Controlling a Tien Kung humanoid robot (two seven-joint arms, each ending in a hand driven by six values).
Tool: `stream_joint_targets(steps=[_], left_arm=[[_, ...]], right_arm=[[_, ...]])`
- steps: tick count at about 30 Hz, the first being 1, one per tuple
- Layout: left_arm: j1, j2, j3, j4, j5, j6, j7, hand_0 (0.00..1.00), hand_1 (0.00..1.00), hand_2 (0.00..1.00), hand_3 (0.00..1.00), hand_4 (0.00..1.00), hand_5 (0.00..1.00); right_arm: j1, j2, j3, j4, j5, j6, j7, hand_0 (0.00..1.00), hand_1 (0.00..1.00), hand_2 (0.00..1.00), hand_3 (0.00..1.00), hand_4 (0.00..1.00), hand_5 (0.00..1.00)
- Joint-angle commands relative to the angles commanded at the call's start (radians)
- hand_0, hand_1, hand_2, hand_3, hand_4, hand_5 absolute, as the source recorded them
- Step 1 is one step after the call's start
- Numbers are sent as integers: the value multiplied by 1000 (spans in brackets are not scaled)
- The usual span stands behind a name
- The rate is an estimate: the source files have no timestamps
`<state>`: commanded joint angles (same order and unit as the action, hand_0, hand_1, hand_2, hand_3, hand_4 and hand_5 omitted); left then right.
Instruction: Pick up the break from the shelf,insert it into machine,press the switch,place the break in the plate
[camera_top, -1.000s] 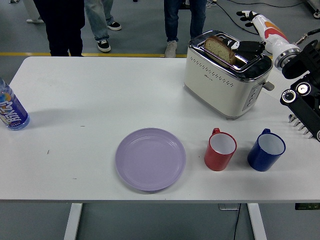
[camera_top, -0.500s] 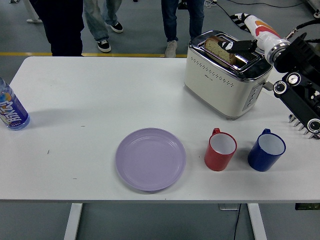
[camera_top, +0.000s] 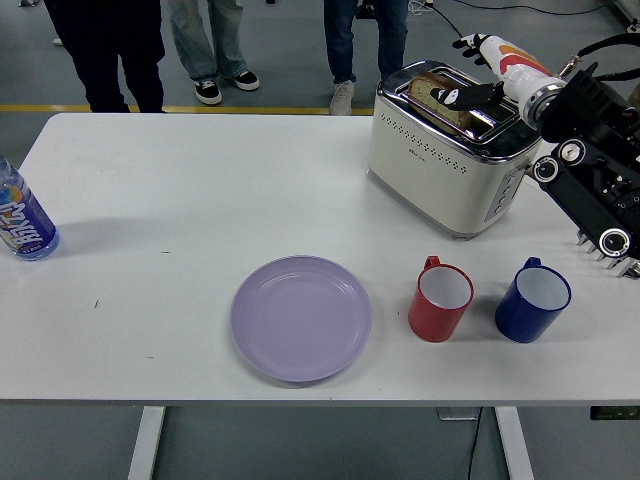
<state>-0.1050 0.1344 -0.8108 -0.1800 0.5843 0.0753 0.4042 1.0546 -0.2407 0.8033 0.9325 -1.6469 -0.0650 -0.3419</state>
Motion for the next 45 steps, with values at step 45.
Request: stream_joint_targets(steps=[45], left_arm=[[-12, 9, -4, 0, 18, 1, -1, 338, 449, 591, 724, 600, 998]], right_arm=[[171, 160, -120, -292, -55, 39, -85, 656, 635, 697, 769, 780, 384]])
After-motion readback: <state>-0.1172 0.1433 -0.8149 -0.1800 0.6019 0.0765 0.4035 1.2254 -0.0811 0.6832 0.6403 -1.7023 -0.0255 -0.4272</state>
